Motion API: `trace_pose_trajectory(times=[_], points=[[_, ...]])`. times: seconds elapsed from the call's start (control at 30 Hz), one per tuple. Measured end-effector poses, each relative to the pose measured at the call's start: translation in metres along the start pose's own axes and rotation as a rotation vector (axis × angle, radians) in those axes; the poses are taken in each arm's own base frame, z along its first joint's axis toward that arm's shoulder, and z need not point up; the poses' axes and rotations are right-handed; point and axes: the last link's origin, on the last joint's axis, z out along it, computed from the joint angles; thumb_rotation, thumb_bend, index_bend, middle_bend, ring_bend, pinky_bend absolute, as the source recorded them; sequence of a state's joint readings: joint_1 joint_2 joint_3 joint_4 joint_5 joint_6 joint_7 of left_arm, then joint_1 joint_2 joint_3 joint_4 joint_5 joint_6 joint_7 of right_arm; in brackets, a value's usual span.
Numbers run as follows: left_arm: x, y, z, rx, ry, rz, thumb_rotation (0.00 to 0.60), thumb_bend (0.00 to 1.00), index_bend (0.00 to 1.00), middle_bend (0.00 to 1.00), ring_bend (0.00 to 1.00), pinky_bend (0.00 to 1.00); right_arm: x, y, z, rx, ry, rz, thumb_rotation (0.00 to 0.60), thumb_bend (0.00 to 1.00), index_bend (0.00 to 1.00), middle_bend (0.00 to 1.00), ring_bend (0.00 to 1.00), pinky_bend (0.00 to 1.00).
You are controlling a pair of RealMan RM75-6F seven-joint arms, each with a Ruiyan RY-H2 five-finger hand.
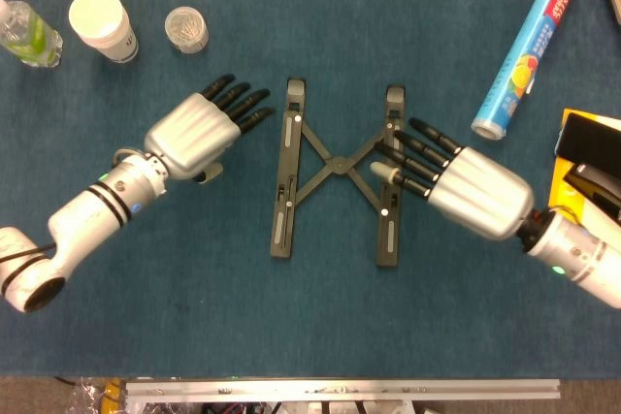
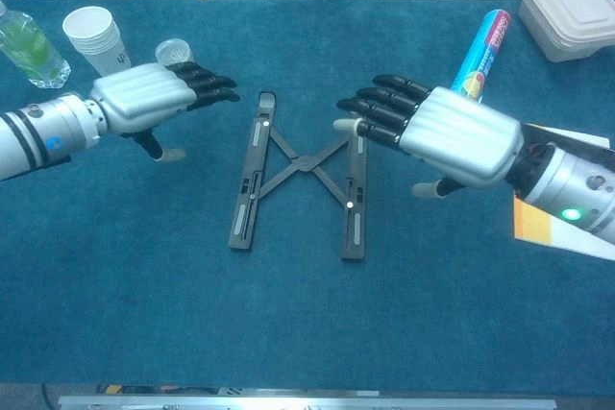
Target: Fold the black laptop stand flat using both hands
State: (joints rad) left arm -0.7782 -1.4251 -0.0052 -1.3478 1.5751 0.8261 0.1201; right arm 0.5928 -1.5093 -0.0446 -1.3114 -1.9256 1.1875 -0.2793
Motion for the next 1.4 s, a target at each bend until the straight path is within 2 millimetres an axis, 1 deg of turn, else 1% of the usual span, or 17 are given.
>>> trace_pose_trajectory(times=[0.23,0.37,0.7,1.0,1.13,1.4], points=[[-0.003,0.012,0.014,-0.022,0.008,-0.034,0.600,0.25,0.00,0.00,0.00,0.04,-0.011,-0.010,0.016,0.037,0.008,-0.047,0.600,0.00,0.00,0.00,0.00,0.05],[-0.003,0.014,0.020,-0.025,0.009,-0.039,0.600,0.25,0.00,0.00,0.00,0.04,-0.016,-0.014,0.023,0.044,0.006,-0.063,0.600,0.00,0.00,0.00,0.00,0.04],[-0.005,0.005,0.019,0.003,0.004,-0.033,0.600,0.25,0.00,0.00,0.00,0.04,-0.033,-0.013,0.046,0.063,-0.018,-0.123,0.600,0.00,0.00,0.00,0.00,0.04],[-0.007,-0.005,0.015,0.029,0.001,-0.048,0.600,0.25,0.00,0.00,0.00,0.04,-0.043,-0.013,0.068,0.093,0.011,-0.198,0.600,0.00,0.00,0.00,0.00,0.03],[-0.009,-0.007,0.015,0.035,-0.011,-0.064,0.600,0.25,0.00,0.00,0.00,0.04,-0.045,-0.016,0.074,0.106,0.042,-0.223,0.600,0.00,0.00,0.00,0.00,0.02],[-0.013,-0.005,0.020,0.036,-0.052,-0.123,0.600,0.25,0.00,0.00,0.00,0.04,-0.047,-0.025,0.079,0.120,0.102,-0.235,0.600,0.00,0.00,0.00,0.00,0.02]])
